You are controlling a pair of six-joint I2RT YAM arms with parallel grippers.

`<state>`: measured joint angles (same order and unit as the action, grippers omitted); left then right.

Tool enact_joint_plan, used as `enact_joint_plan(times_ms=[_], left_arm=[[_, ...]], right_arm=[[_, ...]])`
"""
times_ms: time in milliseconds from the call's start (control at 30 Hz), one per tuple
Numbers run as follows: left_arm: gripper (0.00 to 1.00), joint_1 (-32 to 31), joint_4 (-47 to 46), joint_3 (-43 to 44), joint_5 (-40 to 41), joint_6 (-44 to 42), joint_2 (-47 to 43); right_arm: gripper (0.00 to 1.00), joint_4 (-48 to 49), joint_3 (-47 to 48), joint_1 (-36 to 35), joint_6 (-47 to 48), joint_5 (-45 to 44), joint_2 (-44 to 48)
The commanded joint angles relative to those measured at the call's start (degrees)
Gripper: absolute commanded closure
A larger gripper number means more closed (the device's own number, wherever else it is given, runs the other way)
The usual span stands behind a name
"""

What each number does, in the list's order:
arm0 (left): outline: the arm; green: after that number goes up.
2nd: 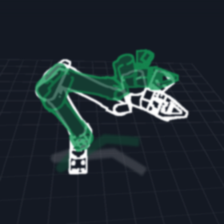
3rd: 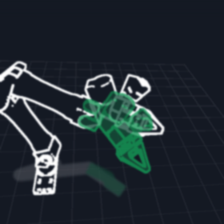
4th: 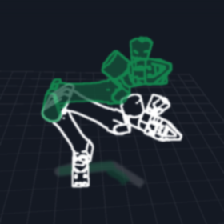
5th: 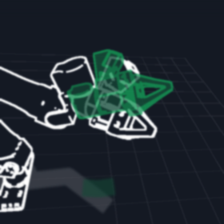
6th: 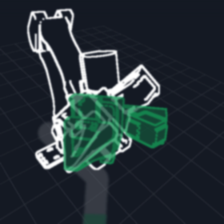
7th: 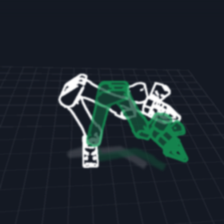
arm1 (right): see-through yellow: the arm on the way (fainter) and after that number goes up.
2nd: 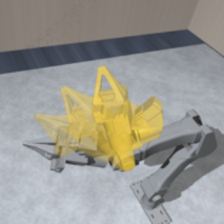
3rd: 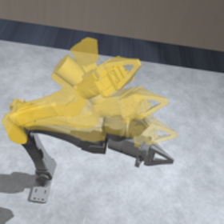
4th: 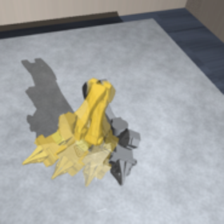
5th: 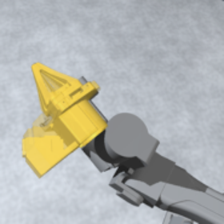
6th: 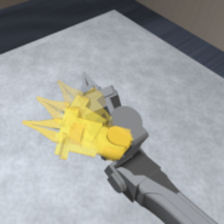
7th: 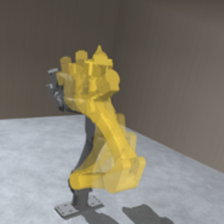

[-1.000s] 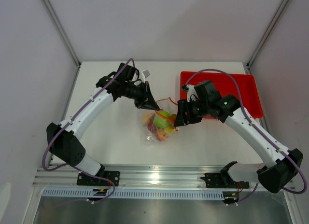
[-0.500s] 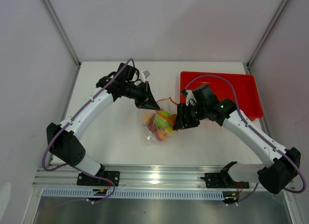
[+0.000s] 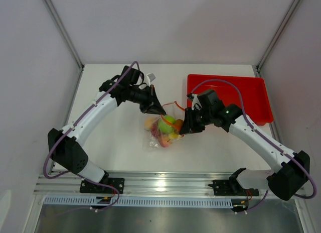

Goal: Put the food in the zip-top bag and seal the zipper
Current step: Adjust the zipper food storage bag at the center of the board.

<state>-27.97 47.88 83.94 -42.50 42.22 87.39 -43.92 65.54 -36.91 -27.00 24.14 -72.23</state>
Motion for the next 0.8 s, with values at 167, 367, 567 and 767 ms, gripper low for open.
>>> enact_joint_plan(times_ms=[167,367,567,767], left_arm=[[0.99,0.3,-2.5,-2.6,-3.4,0.8,-3.9],[1.00,0.4,-2.5,-3.6,-2.2,-0.3,-4.6],[0.99,0.5,-0.2,-5.5,3.9,-3.9,-7.3],[0.76,0.5,0.0,-9.2,7.9,-4.4,-9.7]], right_arm=[[0.91,0.9,-0.1,-0.9,-0.5,-5.9,-0.2],[1.00,-2.7,4.2,-1.0,3.6,-9.5,-1.4],[1.00,-7.7,12.5,-1.0,11.5,-9.0,-4.6],[1.00,-12.1,20.6,-1.7,18.0,-7.8,-7.1]])
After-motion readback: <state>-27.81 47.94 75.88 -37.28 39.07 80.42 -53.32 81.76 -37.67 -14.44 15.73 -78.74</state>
